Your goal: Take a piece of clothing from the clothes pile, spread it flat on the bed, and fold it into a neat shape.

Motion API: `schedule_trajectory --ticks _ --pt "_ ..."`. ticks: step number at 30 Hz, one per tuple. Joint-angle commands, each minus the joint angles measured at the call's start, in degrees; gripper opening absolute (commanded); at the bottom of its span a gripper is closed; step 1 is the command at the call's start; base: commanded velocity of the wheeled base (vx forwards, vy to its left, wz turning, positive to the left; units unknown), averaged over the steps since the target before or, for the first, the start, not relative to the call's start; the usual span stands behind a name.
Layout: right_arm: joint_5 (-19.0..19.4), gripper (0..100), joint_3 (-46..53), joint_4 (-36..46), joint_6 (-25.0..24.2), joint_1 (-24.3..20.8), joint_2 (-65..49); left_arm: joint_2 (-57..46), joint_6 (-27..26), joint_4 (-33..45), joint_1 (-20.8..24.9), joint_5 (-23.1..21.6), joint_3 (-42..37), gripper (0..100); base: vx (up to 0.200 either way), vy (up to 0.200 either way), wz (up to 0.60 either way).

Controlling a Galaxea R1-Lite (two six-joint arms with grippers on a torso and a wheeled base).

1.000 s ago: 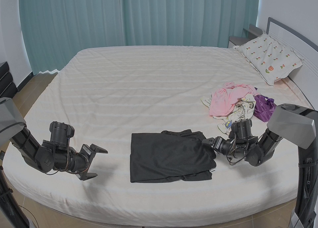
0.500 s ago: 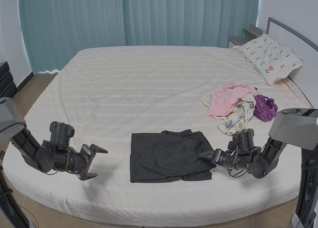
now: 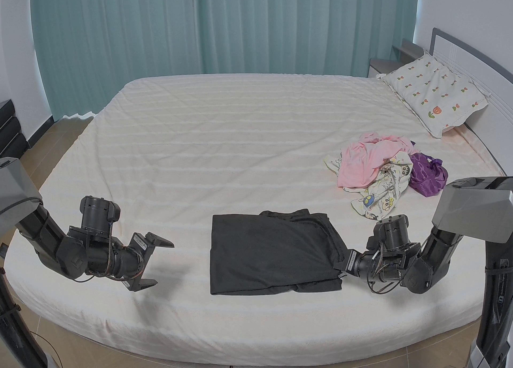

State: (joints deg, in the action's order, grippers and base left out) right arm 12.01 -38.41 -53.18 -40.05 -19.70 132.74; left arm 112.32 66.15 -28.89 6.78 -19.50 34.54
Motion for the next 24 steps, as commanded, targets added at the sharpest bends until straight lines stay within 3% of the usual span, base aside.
schedule_trajectory --ticks 1,14,15,19,24 --pt "0.0 0 2.0 0.0 0.1 0.0 -1.5 0.1 0.0 0.0 0.0 0.0 0.0 100 0.0 0.0 0.0" --pt "-0.1 0 4.8 -0.2 1.0 0.0 -2.4 0.1 0.0 0.0 0.0 0.0 0.0 100 0.0 0.0 0.0" --pt "-0.1 100 4.9 -0.6 1.4 -0.2 -2.6 0.1 0.0 0.0 0.0 0.0 0.0 100 0.0 0.0 0.0" --pt "0.2 100 3.6 -2.5 1.0 0.5 -5.7 0.1 0.0 0.0 0.0 0.0 0.0 100 0.0 0.0 0.0" --pt "3.4 100 -3.0 -0.8 0.8 1.9 -8.2 0.1 0.0 0.0 0.0 0.0 0.0 100 0.0 0.0 0.0"
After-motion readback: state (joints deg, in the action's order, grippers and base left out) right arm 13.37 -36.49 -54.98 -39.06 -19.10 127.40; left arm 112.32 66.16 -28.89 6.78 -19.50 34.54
